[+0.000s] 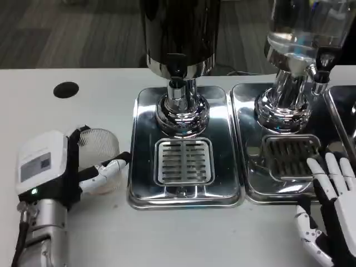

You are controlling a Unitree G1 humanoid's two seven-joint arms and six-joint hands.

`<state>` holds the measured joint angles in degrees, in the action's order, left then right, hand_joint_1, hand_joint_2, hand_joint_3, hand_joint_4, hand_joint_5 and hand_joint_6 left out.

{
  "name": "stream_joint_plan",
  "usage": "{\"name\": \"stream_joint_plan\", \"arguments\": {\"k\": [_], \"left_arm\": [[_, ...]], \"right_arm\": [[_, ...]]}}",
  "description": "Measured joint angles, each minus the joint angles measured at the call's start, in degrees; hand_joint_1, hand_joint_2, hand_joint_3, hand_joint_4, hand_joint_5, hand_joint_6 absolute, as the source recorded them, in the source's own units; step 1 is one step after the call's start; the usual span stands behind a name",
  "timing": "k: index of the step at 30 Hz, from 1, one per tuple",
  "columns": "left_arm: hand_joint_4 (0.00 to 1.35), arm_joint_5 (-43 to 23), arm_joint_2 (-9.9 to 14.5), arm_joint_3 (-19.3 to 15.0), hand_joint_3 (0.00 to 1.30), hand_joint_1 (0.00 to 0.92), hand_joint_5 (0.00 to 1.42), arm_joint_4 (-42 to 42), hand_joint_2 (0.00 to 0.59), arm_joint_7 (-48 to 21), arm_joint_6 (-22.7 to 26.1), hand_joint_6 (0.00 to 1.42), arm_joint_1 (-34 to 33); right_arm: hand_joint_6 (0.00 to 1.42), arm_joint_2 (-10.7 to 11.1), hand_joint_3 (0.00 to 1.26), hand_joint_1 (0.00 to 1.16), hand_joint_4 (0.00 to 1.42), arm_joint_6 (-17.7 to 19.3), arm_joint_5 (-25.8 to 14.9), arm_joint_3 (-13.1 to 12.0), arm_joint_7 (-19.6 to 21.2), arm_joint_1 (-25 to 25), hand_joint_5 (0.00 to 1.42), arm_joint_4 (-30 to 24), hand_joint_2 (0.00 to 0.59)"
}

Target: Grasp the cup under the faucet to collect the drink, then remove the cup.

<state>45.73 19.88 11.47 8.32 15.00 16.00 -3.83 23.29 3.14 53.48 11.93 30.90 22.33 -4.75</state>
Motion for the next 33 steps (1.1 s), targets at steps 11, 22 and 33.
{"name": "stream_joint_plan", "arguments": {"k": [11,22,33], "left_arm": [[0.62,0.11,-0.69,1.29,0.65,0.641,0.90,0.11,0.016,2.85,1.63,1.32,-0.47],[0.59,0.78,-0.93,2.98,0.63,0.672,0.85,-0.23,0.018,4.15,3.49,1.24,-0.43],[0.59,1.49,-0.80,3.05,0.63,0.785,0.82,-1.42,0.022,4.35,3.66,1.22,0.83]], "right_arm": [[0.00,-0.30,0.14,0.00,0.00,0.83,-0.74,0.13,-0.01,-0.29,0.00,0.14,0.522],[0.00,-0.28,0.16,0.00,0.00,1.28,-1.54,0.04,0.00,-0.52,0.00,0.92,0.535],[0.00,-0.27,0.18,0.00,0.00,1.85,-2.03,-0.18,0.00,-0.49,0.00,0.92,0.527]]}}
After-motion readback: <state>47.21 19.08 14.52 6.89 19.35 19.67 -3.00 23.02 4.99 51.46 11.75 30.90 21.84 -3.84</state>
